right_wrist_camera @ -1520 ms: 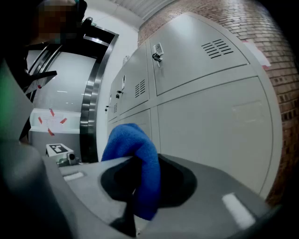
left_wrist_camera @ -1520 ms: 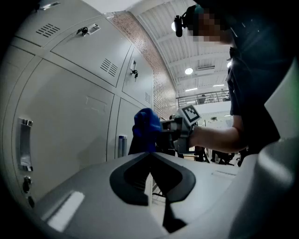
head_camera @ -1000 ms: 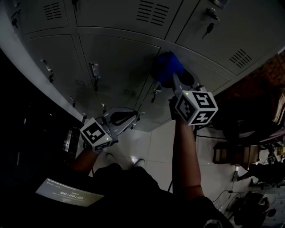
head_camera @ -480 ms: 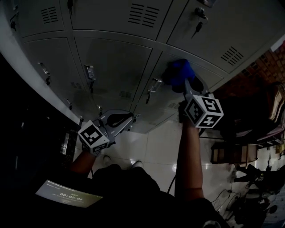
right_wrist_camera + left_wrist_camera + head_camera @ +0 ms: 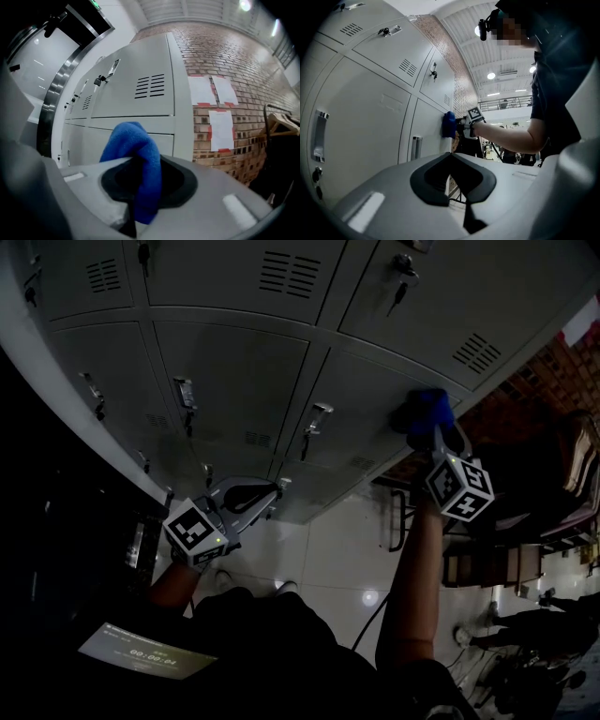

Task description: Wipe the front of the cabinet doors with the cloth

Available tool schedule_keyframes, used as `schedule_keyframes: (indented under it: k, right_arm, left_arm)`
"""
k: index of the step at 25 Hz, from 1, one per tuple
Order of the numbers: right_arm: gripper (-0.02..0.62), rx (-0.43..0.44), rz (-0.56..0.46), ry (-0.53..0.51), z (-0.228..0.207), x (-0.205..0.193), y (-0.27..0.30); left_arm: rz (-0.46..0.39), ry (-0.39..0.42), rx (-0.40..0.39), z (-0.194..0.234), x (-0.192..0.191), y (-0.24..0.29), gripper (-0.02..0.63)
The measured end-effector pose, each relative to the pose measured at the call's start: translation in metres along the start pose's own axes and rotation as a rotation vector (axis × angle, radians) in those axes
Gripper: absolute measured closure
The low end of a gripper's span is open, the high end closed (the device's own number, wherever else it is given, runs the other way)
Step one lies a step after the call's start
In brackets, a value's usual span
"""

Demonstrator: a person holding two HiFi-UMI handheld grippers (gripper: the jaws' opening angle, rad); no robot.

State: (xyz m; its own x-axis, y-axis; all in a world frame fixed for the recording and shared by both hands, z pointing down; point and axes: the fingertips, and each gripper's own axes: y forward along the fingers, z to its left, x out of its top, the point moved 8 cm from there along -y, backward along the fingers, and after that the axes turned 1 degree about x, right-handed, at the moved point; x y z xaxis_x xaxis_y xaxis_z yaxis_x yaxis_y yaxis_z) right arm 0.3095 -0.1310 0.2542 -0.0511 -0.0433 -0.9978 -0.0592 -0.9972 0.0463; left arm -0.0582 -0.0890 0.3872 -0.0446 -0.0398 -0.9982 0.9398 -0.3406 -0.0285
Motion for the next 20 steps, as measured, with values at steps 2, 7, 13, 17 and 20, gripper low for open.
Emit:
schedule_keyframes:
  k: [2, 7, 13, 17, 20]
  right_arm:
    - [0.523, -0.034, -0.001, 0.003, -0.013, -0.002, -0.005]
    - [0.523, -0.091, -0.01, 0.039, -0.043, -0.004, -0.017]
    - [0.523, -0.076, -0.029, 0.064, -0.03, -0.009, -0.03]
    - [0.523, 0.026, -0.056, 0.096, 0.012, -0.019, -0.029]
    - [0.523, 0.127, -0.038, 0.105, 0.052, -0.031, -0.018]
  left_arm:
    - [-0.002, 0.0, -0.009, -0.004, 0.0, 0.002, 0.603]
    - [0.004, -0.007, -0.018, -0.012, -0.005, 0.003, 0.603]
    - [0.001, -0.013, -0.014, -0.015, -0.005, 0.0, 0.603]
    - [0.001, -0.011, 0.003, -0.011, -0.004, -0.005, 0.603]
    - [0.001, -0.017, 0.01, -0.01, -0.007, -0.009, 0.603]
